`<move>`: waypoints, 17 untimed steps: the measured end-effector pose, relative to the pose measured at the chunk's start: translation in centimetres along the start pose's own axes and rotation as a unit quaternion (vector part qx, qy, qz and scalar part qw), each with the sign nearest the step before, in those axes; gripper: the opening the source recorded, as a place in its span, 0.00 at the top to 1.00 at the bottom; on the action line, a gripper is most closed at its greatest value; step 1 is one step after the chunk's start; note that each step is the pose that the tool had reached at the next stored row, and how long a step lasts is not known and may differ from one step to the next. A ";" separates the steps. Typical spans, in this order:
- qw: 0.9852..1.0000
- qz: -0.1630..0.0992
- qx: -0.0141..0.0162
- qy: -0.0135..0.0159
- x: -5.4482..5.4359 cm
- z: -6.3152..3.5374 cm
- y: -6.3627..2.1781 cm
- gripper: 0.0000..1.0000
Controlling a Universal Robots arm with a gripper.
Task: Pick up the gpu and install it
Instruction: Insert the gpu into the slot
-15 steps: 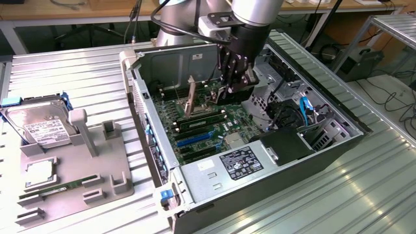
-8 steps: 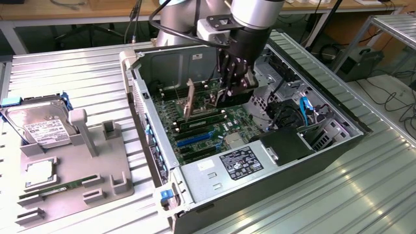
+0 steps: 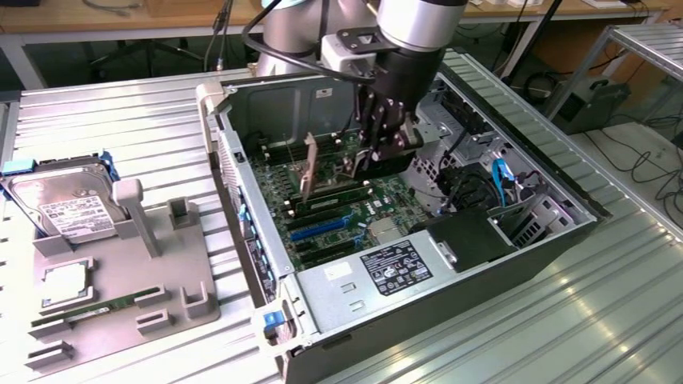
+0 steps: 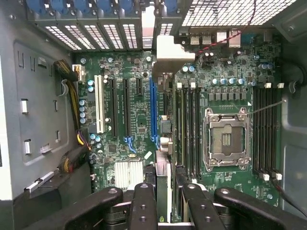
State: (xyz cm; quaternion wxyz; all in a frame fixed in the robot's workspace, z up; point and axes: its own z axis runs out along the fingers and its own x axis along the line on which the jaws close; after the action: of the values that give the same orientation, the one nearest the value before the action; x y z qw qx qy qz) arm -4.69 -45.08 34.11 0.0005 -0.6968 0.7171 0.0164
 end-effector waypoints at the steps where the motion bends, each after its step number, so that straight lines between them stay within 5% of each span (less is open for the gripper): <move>1: 1.000 0.000 0.000 0.000 0.0 0.01 0.04 0.74; 17: 1.000 0.000 0.000 0.000 0.5 0.29 0.99 0.74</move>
State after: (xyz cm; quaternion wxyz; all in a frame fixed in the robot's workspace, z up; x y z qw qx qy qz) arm -5.70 -45.56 33.84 0.0005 -0.6968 0.7171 0.0164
